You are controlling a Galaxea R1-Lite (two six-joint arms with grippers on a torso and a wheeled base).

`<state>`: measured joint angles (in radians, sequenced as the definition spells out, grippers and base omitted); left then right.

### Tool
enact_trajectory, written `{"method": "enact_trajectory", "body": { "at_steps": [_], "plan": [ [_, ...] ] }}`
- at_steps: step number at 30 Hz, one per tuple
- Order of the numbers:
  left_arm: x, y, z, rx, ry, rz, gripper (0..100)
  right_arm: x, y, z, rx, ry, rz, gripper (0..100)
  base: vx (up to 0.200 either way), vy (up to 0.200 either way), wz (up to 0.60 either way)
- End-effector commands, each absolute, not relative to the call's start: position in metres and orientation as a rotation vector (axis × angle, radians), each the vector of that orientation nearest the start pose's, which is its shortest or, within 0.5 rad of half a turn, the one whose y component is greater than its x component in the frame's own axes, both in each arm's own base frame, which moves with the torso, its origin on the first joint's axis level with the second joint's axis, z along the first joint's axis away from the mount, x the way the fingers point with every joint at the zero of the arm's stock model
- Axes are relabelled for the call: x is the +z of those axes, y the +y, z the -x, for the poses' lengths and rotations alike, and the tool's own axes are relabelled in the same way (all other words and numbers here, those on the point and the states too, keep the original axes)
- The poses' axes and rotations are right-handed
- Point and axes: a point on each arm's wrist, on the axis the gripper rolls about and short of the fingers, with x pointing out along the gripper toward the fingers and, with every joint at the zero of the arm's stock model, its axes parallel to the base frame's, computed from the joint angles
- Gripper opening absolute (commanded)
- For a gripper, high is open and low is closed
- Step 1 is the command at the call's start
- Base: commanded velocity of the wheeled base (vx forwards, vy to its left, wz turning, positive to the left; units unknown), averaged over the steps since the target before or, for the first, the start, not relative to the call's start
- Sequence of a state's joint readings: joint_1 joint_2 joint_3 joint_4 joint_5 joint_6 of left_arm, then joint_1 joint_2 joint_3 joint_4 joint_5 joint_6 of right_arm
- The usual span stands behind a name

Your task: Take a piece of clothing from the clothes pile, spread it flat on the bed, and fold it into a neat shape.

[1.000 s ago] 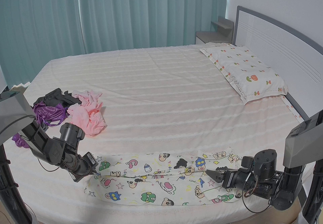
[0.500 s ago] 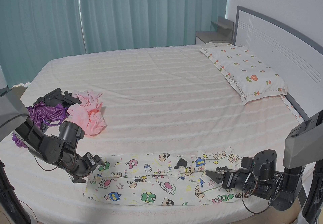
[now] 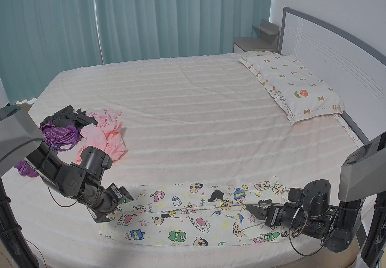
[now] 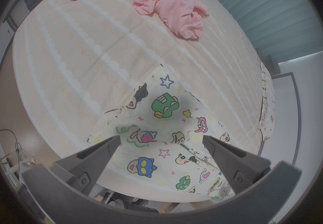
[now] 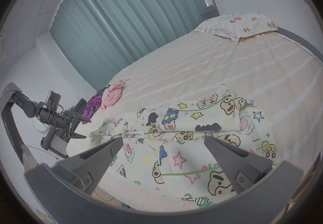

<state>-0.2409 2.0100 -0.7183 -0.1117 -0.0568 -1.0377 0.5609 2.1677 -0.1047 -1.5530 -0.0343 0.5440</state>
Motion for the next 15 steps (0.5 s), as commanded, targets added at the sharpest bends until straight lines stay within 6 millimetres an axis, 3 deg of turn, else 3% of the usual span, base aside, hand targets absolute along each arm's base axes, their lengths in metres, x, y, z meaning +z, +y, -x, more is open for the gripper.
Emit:
{"method": "enact_trajectory", "body": {
  "at_steps": [1, 6, 13, 14, 15],
  "plan": [
    [0.017, -0.072, -0.281, 0.398, 1.208, 0.799, 100, 0.010, 0.129, -0.206, 0.372, 0.601, -0.376, 100, 0.000, 0.000, 0.00],
    [0.003, -0.074, -0.288, 0.434, 1.156, 0.772, 100, 0.010, 0.129, -0.206, 0.372, 0.601, -0.376, 100, 0.000, 0.000, 0.00],
    [0.003, -0.076, -0.289, 0.463, 1.107, 0.783, 100, 0.010, 0.130, -0.205, 0.378, 0.602, -0.374, 100, 0.000, 0.000, 0.00],
    [0.004, -0.077, -0.290, 0.466, 1.089, 0.780, 0, 0.010, 0.130, -0.205, 0.380, 0.602, -0.372, 100, 0.000, 0.000, 0.00],
    [0.004, -0.077, -0.289, 0.467, 1.086, 0.780, 0, 0.010, 0.130, -0.205, 0.379, 0.603, -0.372, 100, 0.000, 0.000, 0.00]
  ]
}}
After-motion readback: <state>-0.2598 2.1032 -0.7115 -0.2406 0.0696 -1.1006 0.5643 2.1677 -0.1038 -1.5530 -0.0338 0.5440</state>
